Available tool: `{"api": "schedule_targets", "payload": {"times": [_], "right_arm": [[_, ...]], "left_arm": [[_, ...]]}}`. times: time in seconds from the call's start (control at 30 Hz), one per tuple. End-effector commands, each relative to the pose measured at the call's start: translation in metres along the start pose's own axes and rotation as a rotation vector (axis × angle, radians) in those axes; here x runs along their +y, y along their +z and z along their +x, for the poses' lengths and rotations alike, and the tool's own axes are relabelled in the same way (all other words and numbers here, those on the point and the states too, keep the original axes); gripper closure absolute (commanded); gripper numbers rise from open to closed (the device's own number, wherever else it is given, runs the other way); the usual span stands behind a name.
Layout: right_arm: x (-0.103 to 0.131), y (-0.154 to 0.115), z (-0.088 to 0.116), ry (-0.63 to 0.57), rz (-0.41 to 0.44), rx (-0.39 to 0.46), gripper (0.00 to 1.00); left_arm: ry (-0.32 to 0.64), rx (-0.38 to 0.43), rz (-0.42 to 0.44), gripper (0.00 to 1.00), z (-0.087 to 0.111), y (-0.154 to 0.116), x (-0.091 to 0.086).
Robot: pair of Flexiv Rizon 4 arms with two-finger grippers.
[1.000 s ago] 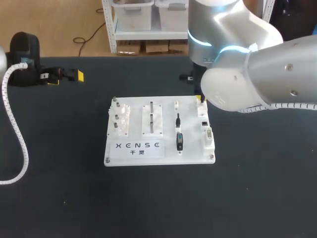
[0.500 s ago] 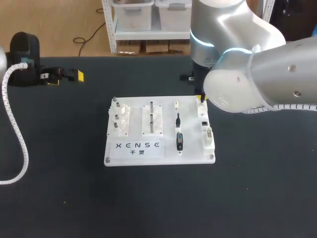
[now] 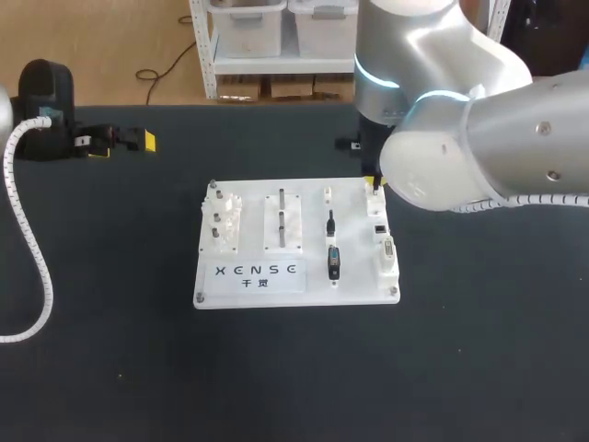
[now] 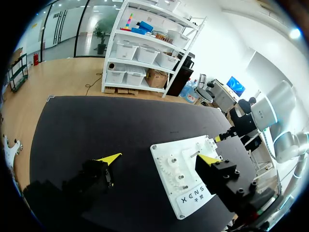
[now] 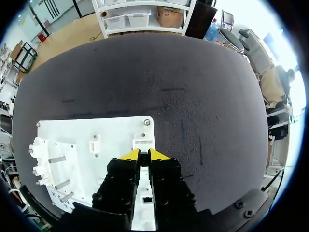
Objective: Insert the USB connector, Ethernet cable, and multi-pin plug into their matching sockets one by one.
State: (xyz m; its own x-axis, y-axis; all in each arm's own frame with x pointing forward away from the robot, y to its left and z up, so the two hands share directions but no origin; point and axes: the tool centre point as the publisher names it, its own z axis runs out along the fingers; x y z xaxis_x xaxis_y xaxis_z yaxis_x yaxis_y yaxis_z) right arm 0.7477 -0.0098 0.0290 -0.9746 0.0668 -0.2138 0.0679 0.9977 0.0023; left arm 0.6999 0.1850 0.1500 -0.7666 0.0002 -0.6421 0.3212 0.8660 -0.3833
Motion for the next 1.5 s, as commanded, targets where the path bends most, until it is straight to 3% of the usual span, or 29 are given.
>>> {"api": "schedule_targets", "payload": {"times": [0.03,1.17,1.5], "right_arm": [[-0.002,-0.003,0.001,0.004,-0.005,-0.01,1.0],[0.0,-0.003,0.01,0.002,-0.006,0.0,1.0],[-0.003,0.01,0.011,0.022,0.026,0.018,1.0]], "left_arm": [[0.0,0.0,0.0,0.0,0.0,0.0,0.0],[0.0,0.0,0.0,0.0,0.0,0.0,0.0],[0.0,0.0,0.0,0.0,0.0,0.0,0.0]]}}
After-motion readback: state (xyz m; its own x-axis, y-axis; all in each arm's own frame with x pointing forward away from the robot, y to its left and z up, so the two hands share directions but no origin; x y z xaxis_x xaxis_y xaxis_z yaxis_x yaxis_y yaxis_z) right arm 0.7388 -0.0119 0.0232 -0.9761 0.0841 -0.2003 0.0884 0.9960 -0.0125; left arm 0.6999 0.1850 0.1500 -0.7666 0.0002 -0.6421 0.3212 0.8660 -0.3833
